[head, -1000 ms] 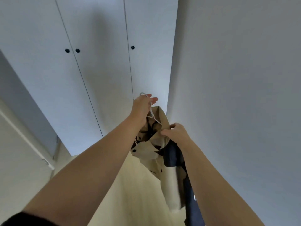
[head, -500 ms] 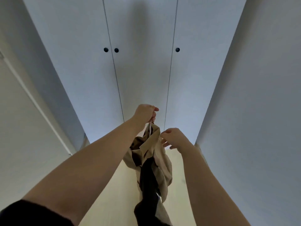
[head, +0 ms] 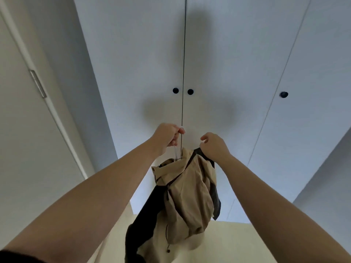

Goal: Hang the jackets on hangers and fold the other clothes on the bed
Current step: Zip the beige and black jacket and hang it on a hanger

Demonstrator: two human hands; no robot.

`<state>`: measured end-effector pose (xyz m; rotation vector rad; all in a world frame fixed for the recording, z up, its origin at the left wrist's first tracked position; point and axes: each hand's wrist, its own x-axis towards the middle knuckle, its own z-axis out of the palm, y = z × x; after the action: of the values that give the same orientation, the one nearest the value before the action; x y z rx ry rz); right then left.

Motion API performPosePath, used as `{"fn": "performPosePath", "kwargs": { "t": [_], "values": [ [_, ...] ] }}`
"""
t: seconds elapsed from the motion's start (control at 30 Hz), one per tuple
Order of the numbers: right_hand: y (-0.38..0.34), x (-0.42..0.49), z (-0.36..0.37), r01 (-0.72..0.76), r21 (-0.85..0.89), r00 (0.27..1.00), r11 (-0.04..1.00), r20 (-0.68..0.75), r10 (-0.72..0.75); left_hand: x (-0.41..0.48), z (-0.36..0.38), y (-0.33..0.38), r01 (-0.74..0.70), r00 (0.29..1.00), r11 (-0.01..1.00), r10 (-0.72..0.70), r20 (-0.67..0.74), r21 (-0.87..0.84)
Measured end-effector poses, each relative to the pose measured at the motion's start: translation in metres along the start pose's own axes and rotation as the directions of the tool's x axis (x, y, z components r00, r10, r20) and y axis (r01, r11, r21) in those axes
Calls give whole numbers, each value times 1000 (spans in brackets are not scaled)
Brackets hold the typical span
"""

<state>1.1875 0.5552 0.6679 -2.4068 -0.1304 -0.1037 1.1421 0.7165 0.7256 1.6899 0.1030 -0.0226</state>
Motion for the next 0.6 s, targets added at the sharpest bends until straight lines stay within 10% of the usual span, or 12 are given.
{"fn": "performPosePath", "kwargs": {
  "t": [0.6],
  "values": [
    [-64,230,30,76,-162,961,984,-250,-115,218,-129,-7,-89,863,951,-76,500,297]
  ]
}}
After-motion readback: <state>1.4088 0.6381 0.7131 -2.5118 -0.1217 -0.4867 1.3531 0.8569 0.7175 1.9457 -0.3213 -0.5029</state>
